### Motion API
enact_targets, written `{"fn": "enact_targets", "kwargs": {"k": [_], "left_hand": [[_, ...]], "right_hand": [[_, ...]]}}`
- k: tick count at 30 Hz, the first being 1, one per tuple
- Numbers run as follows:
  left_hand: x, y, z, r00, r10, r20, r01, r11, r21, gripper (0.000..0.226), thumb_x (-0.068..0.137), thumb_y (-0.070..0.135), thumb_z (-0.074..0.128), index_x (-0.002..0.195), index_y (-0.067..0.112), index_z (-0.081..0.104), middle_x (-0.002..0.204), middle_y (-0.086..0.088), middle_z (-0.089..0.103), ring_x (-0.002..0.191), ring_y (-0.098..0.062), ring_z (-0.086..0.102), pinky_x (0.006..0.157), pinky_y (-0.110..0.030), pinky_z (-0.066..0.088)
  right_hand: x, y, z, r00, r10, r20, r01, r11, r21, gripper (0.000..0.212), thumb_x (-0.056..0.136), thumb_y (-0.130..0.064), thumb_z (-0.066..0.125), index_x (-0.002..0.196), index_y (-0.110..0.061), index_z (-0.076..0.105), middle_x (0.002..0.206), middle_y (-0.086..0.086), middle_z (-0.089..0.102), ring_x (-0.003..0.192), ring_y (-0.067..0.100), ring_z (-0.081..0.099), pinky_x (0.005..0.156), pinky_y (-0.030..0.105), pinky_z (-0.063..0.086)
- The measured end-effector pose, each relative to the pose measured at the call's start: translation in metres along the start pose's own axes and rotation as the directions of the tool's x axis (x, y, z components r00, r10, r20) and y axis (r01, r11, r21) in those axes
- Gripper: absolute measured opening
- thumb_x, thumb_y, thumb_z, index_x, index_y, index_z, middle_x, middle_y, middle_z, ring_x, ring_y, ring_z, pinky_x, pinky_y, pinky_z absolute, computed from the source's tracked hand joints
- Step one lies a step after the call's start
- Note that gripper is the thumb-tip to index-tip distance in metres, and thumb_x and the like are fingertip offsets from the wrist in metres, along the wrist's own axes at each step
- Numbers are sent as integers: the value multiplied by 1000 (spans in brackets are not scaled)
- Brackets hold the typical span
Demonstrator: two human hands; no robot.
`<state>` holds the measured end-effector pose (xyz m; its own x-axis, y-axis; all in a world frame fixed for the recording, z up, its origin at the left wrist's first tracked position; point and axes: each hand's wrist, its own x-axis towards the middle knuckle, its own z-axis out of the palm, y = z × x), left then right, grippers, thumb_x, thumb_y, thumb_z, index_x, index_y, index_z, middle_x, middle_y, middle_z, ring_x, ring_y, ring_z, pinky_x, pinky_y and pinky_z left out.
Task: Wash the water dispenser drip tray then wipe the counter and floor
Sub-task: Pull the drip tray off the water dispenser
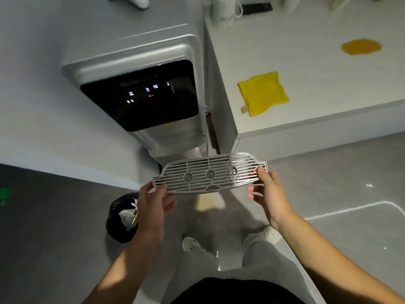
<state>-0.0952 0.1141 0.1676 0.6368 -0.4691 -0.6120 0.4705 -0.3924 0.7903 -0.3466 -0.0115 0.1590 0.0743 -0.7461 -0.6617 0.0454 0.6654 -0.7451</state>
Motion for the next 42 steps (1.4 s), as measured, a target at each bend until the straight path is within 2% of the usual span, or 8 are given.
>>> {"fn": "enact_targets", "kwargs": {"k": [7, 12, 16, 21, 25, 30, 35, 42], "left_hand": [[-77, 15, 94, 982, 73, 174, -82, 996, 46, 27, 102, 14, 61, 127, 8, 55, 110, -18, 73, 88, -28, 75, 79, -42, 56], [-122, 1, 196, 931, 116, 345, -141, 989, 47, 5, 101, 20, 62, 101, 25, 60, 92, -7, 75, 76, -20, 73, 76, -38, 52], [-152, -7, 286, 885, 113, 451, -154, 986, 57, 19, 88, 28, 75, 97, 25, 59, 83, -3, 67, 72, -19, 63, 77, -40, 51], [-184, -14, 396, 807, 71, 586, -163, 981, 105, 27, 87, 36, 76, 107, 24, 61, 96, -6, 72, 80, -20, 68, 78, -38, 55], [-199, -29, 481, 747, 32, 664, -187, 969, 163, 21, 99, 27, 66, 118, 19, 61, 96, -3, 77, 85, -17, 73, 80, -38, 56], [-214, -46, 594, 729, -27, 684, -149, 969, 197, 9, 101, 15, 62, 109, 20, 61, 93, -8, 76, 77, -21, 71, 66, -32, 58], [-229, -53, 699, 679, -61, 732, -166, 958, 234, 15, 101, 11, 63, 114, 16, 58, 102, -15, 69, 86, -28, 65, 75, -42, 51], [-240, -63, 824, 628, -117, 769, -181, 939, 291, 22, 99, 13, 65, 120, 13, 56, 103, -13, 70, 83, -23, 67, 75, -39, 55]], "right_hand": [[-33, -51, -120, 995, -74, -66, 83, 986, 147, 20, 100, -34, 63, 102, -15, 56, 77, 1, 64, 61, 14, 63, 60, 30, 53], [-42, -83, -227, 978, -128, -163, 152, 977, 148, 25, 101, -38, 61, 107, -14, 63, 87, 4, 67, 74, 18, 68, 66, 34, 56], [-42, -105, -309, 951, -127, -281, 175, 972, 156, 29, 102, -39, 60, 112, -11, 61, 93, 8, 67, 81, 25, 68, 69, 37, 57], [-39, -135, -399, 907, -114, -406, 212, 956, 204, 28, 103, -38, 60, 112, -11, 61, 88, 6, 67, 78, 23, 67, 70, 38, 58], [-26, -151, -464, 871, -95, -482, 238, 940, 246, 27, 102, -38, 59, 109, -12, 62, 85, 3, 68, 76, 22, 67, 70, 37, 56], [7, -181, -535, 807, -32, -589, 257, 918, 302, 21, 103, -34, 58, 96, -14, 57, 80, 4, 63, 66, 18, 63, 63, 33, 52], [30, -218, -599, 760, 10, -650, 279, 898, 339, 19, 103, -34, 59, 103, -16, 59, 81, 3, 61, 65, 16, 61, 64, 31, 52], [71, -265, -682, 719, 38, -694, 296, 886, 356, 33, 104, -35, 58, 117, -5, 64, 91, 12, 63, 72, 20, 61, 70, 36, 53]]}}
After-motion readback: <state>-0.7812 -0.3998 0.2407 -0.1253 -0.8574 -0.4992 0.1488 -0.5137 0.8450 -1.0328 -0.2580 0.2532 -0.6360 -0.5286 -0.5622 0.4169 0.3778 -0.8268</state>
